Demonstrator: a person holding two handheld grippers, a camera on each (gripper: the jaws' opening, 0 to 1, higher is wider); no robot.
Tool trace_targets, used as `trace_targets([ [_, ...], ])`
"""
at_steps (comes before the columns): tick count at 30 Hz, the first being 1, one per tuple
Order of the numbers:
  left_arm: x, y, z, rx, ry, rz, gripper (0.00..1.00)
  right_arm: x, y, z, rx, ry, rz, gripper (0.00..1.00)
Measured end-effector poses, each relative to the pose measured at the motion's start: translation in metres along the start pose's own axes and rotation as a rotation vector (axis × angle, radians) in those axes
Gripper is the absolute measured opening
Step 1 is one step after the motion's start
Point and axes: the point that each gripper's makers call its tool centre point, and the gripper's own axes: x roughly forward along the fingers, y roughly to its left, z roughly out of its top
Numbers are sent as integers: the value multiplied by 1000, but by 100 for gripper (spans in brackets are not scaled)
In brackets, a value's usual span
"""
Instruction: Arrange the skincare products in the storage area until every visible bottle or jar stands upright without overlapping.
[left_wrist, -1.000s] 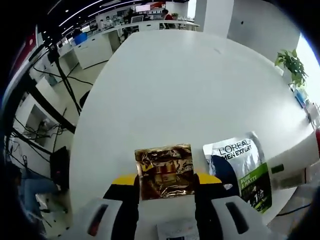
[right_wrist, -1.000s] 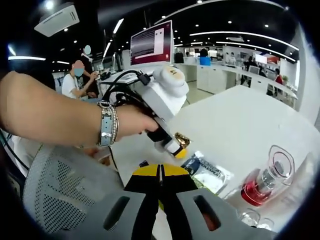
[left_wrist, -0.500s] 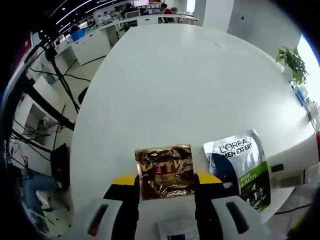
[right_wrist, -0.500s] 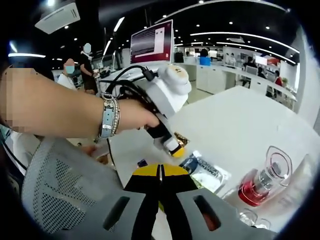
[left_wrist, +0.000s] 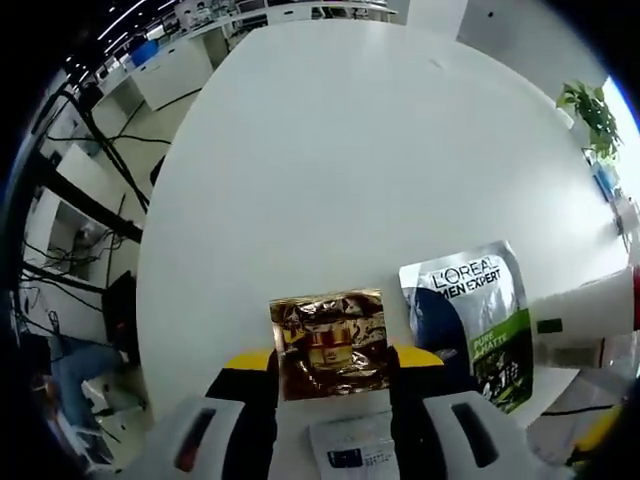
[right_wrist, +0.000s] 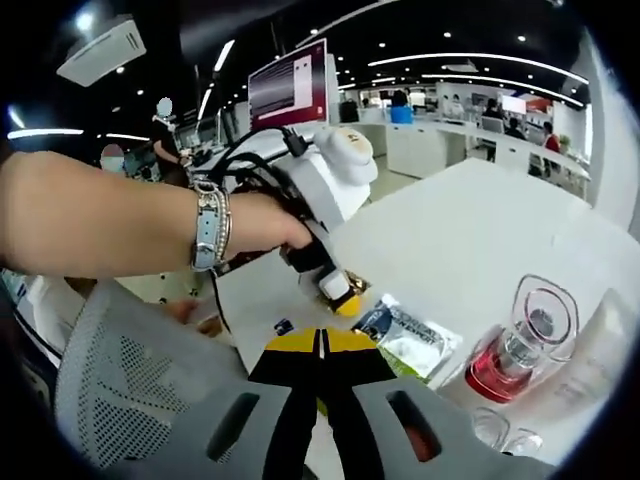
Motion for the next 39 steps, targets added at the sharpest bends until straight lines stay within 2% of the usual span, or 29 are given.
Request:
trace_targets([
  [6, 0, -1, 0, -6, 23, 1, 47, 0, 3, -1, -9, 6, 1, 1],
  [10, -1, -5, -2, 20, 34, -6, 52, 1, 5, -5, -30, 22, 0, 1],
  [12, -1, -6, -2, 39, 39, -7, 54, 1, 6, -4, -27, 21, 2, 1],
  [22, -4, -4, -1, 25, 51, -20, 56, -1, 2, -1, -2, 20, -4, 1],
  [29, -17, -3, 7, 34, 9, -45, 58, -2, -2, 0, -9, 21, -18, 1],
  [33, -32, 7, 15, 85, -37, -38, 58, -3, -4, 1, 6, 16, -19, 1],
  [39, -53, 21, 18, 77, -129, -79, 56, -2, -5, 0, 24, 21, -24, 1],
])
